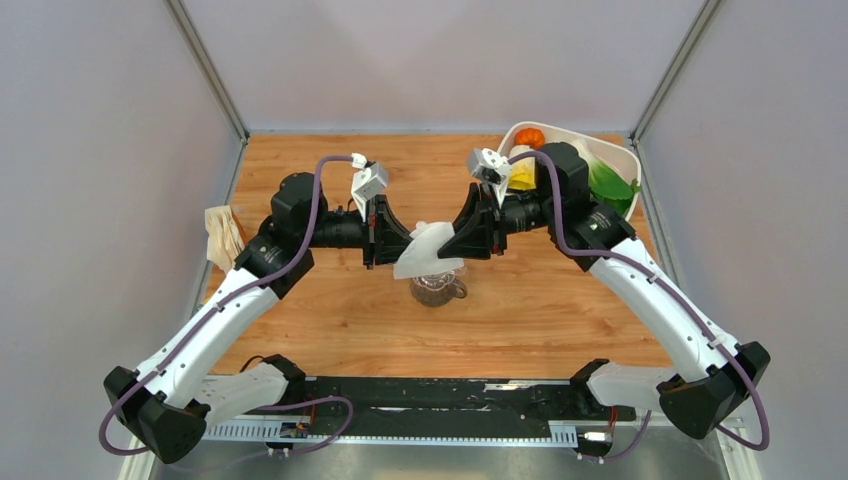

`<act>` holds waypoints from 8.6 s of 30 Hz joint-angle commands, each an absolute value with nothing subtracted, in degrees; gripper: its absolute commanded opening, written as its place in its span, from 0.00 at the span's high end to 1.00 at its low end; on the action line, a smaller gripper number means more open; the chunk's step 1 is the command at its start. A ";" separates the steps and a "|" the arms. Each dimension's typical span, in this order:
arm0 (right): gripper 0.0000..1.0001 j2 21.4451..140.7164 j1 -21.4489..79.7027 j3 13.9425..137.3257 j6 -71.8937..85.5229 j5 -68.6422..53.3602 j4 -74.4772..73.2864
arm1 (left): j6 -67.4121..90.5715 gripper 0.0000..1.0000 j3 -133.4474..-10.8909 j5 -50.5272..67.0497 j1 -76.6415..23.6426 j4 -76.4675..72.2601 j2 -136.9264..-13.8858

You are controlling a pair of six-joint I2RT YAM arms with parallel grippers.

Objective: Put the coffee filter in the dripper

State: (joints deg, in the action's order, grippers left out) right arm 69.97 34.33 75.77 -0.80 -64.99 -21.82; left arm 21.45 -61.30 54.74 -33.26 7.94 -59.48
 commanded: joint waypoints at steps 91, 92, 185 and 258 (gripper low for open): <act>1.00 60.11 42.97 72.93 -20.51 -35.12 -17.45 | 37.98 0.32 -64.99 52.49 -25.40 6.45 -63.85; 1.00 60.23 43.03 72.87 -20.47 -35.02 -17.25 | 39.03 0.32 -63.86 53.56 -25.40 5.38 -63.87; 1.00 62.17 45.27 74.12 -24.96 -34.59 -21.73 | 47.02 0.43 -56.49 54.63 -23.42 1.72 -60.46; 0.89 64.69 45.95 74.40 -27.47 -33.60 -29.31 | 59.23 1.00 -51.15 60.84 -23.53 -8.24 -62.73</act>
